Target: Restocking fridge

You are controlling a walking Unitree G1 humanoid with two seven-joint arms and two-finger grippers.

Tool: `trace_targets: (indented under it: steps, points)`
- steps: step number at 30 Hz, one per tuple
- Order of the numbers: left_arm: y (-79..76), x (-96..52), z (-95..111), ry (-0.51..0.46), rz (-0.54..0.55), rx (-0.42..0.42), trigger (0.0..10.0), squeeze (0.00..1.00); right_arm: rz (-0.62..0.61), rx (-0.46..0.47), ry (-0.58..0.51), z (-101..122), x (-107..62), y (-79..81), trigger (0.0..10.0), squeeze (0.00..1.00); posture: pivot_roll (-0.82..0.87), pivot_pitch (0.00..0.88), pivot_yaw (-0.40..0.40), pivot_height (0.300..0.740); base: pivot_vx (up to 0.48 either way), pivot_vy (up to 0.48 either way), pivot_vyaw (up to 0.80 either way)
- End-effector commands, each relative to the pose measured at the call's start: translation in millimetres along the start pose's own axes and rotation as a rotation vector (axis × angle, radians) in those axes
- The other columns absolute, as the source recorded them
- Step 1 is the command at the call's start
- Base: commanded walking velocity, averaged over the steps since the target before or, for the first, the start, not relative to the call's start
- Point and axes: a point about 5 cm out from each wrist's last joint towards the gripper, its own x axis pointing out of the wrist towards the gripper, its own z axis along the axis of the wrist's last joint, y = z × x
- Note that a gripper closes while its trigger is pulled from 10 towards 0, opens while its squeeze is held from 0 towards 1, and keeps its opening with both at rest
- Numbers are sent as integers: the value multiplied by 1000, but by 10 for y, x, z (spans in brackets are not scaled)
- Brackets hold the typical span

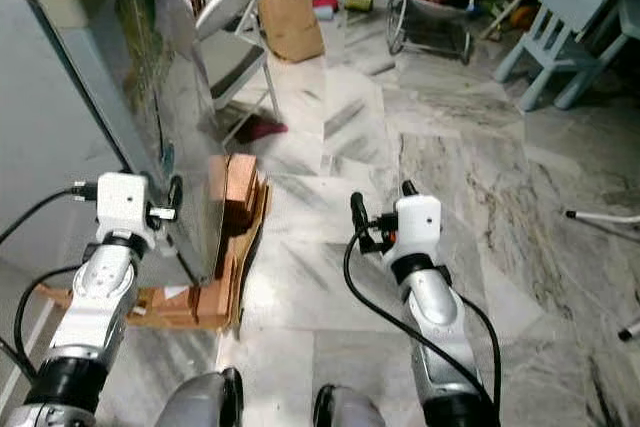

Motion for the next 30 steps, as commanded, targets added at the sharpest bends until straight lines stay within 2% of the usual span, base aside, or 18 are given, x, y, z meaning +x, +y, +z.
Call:
trace_targets:
  steps: [1, 9, 13, 24, 30]
  points:
    - [-1, 28, -9, 4, 14, 1, 10000, 0, -10, -1, -11, 39, -3, -24, 10000, 0, 81, 104, -90, 740, 0, 0, 0]
    - [-50, 245, 65, -2, 21, -13, 10000, 0, -5, -1, -5, 40, -12, -14, 10000, 0, 71, 112, -90, 740, 0, 0, 0]
    - [-58, 304, 86, -7, 31, -12, 10000, 0, -6, 0, -4, 46, -37, -21, 10000, 0, 63, 114, -86, 740, 0, 0, 0]
    - [-18, 335, 27, 22, 74, 11, 10000, 0, -3, 2, 9, 22, -76, -16, 10000, 0, 64, 115, -80, 740, 0, 0, 0]
    - [-49, 266, -65, 56, 52, 21, 10000, 0, 7, 8, 20, 5, -81, -14, 10000, 0, 65, 116, -77, 740, 0, 0, 0]
